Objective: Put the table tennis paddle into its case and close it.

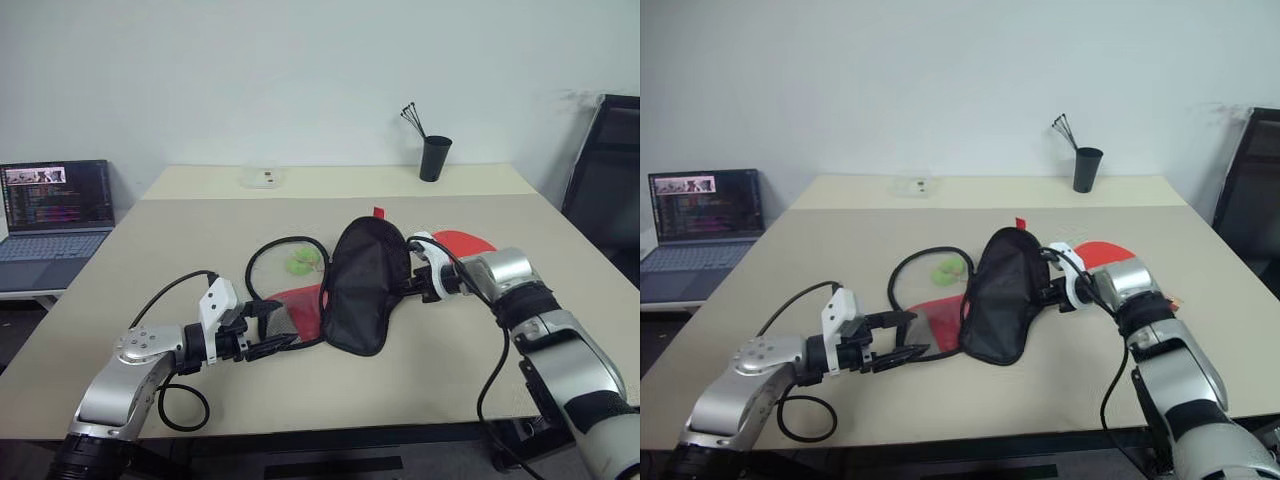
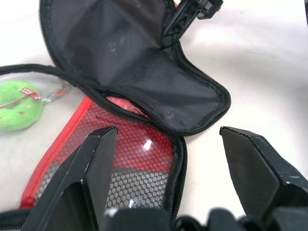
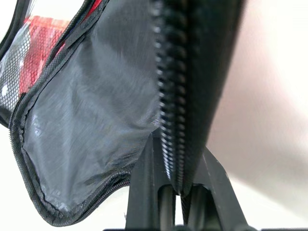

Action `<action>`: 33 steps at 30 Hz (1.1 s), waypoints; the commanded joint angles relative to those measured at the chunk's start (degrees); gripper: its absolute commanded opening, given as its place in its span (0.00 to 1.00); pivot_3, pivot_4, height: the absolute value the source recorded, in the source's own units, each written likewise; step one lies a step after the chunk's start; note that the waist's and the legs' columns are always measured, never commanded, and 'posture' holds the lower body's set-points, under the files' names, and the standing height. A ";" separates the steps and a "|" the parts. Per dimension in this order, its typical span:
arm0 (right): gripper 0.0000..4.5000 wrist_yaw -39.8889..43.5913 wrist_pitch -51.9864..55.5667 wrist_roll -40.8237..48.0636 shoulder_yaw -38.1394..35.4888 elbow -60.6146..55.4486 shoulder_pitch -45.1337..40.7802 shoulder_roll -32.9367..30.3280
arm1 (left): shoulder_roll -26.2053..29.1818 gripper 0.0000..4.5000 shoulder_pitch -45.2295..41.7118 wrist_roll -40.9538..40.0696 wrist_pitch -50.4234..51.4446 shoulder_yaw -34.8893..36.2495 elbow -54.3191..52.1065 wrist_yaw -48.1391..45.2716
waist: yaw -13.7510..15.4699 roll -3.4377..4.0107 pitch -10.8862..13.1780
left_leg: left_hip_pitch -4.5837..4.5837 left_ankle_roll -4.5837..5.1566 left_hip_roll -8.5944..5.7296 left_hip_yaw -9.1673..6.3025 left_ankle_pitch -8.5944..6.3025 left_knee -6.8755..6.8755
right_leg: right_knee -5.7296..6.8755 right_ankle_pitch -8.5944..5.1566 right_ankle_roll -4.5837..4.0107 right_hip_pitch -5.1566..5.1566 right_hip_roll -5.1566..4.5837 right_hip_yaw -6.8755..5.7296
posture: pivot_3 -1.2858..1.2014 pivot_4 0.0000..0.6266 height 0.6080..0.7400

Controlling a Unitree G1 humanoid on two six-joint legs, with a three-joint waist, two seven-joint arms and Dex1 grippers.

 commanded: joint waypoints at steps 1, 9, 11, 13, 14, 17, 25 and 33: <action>0.30 0.33 -3.40 -2.12 -1.73 2.65 -2.35 0.00 | 0.12 0.83 -0.03 0.05 -1.31 0.98 -1.65 0.38 | 0.01 0.00 0.00 | 0.00 0.00 0.01 0.00 0.00 0.00 | 0.00 0.00 -0.01 0.00 -0.02 0.00 | 0.52 0.24 1.00; 0.91 -0.87 -9.14 -5.35 -4.98 5.92 -4.34 -2.23 | 0.05 0.83 -1.59 0.60 -2.08 0.26 -0.21 -0.23 | 0.01 0.04 0.02 | -0.02 0.00 -0.02 0.01 0.00 0.00 | 0.00 0.12 -0.20 0.00 -0.15 0.00 | 0.52 0.24 1.00; 1.00 -1.38 -10.79 -6.21 -5.60 4.73 -3.34 -3.58 | -0.03 0.83 -2.32 0.69 -2.08 0.04 0.17 -0.47 | 0.01 0.04 0.02 | -0.03 0.00 -0.03 0.01 0.00 0.00 | 0.00 0.11 -0.19 0.00 -0.15 -0.02 | 0.52 0.24 1.00; 1.00 -1.86 -11.45 -6.55 -6.62 2.32 -1.43 -5.33 | -0.18 0.83 -3.04 0.78 -2.08 -0.27 0.51 -0.72 | 0.09 0.04 0.03 | -0.03 0.00 -0.04 0.01 0.00 0.00 | 0.00 0.11 -0.19 0.00 -0.15 -0.01 | 0.52 0.24 1.00; 1.00 -2.17 -11.10 -6.44 -7.32 0.86 -0.36 -5.96 | -0.22 0.83 -3.28 0.79 -2.09 -0.37 0.64 -0.85 | 0.16 0.04 0.03 | -0.05 0.00 -0.04 0.00 0.00 0.00 | -0.01 0.11 -0.19 0.00 -0.15 -0.01 | 0.52 0.24 1.00; 1.00 -3.55 -4.54 -3.05 -11.46 -10.13 5.71 -7.11 | -0.26 0.83 -3.98 0.87 -2.26 -0.62 1.26 -1.23 | 0.15 0.04 0.03 | -0.07 0.00 -0.04 0.01 0.00 0.00 | -0.03 0.11 -0.18 0.00 -0.16 0.01 | 0.52 0.24 1.00; 1.00 -21.93 10.54 3.57 -24.50 -42.88 24.41 3.99 | -0.28 0.83 -6.68 0.80 -2.83 -1.23 3.96 -3.16 | -0.12 0.05 0.03 | 0.03 0.00 0.01 -0.02 0.00 0.01 | 0.11 -0.01 0.01 0.00 -0.16 0.02 | 0.52 0.24 1.00; 1.00 -36.58 12.37 2.32 -23.61 -55.22 34.39 16.36 | -0.04 0.83 -9.48 -0.63 -1.56 -0.80 5.37 -5.81 | 0.02 0.08 0.04 | 0.03 -0.01 0.01 -0.03 0.01 0.02 | 0.12 -0.01 0.01 0.01 -0.08 0.02 | 0.52 0.24 1.00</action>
